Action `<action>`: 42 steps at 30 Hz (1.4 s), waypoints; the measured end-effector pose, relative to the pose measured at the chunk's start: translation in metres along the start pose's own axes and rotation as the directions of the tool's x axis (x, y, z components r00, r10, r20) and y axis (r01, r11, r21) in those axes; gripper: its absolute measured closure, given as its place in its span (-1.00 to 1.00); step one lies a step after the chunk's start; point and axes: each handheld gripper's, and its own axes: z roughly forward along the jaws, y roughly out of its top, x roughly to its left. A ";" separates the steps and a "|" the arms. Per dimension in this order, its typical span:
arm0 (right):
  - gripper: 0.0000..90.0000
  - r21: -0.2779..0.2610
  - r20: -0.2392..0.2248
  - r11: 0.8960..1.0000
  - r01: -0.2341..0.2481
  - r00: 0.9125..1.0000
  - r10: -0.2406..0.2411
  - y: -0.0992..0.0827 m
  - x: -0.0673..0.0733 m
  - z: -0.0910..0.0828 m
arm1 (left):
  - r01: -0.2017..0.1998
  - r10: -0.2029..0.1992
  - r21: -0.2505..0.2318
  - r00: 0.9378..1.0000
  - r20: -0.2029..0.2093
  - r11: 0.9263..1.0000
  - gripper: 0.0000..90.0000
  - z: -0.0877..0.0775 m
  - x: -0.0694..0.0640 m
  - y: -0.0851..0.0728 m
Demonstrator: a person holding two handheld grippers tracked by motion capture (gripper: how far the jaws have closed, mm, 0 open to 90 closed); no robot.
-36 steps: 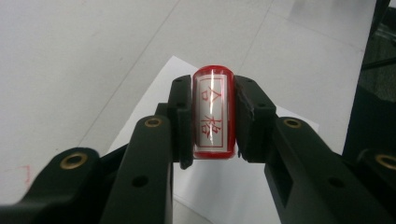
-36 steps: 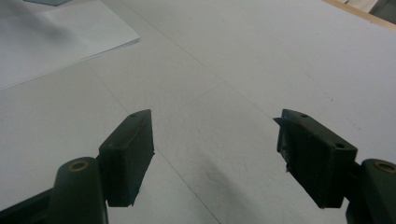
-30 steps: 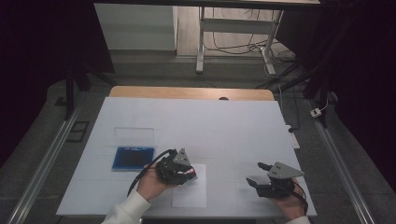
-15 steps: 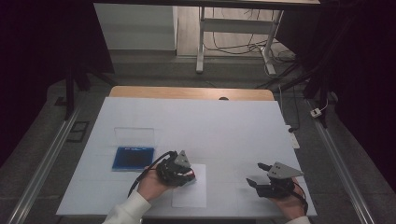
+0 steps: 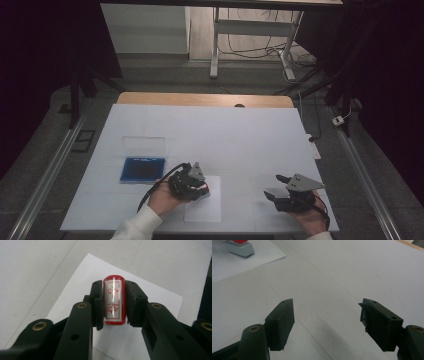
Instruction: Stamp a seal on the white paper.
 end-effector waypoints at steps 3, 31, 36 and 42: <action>-0.41 0.000 0.000 1.000 0.002 1.000 -0.002 0.000 0.000 0.000 | 0.000 0.000 0.002 1.000 0.001 1.000 0.56 0.001 0.000 0.000; -0.41 0.001 -0.005 1.000 0.003 1.000 -0.003 0.000 0.000 0.000 | -0.009 0.009 0.044 1.000 0.004 0.999 0.57 0.007 -0.001 0.004; -0.41 0.003 -0.007 1.000 0.004 1.000 -0.004 0.000 0.000 0.001 | -0.007 0.007 0.053 1.000 -0.005 0.999 0.58 0.008 -0.002 0.005; -0.41 0.003 -0.007 1.000 0.007 1.000 -0.007 0.000 0.001 0.001 | -0.004 0.004 0.048 1.000 -0.003 0.999 0.58 0.008 -0.002 0.004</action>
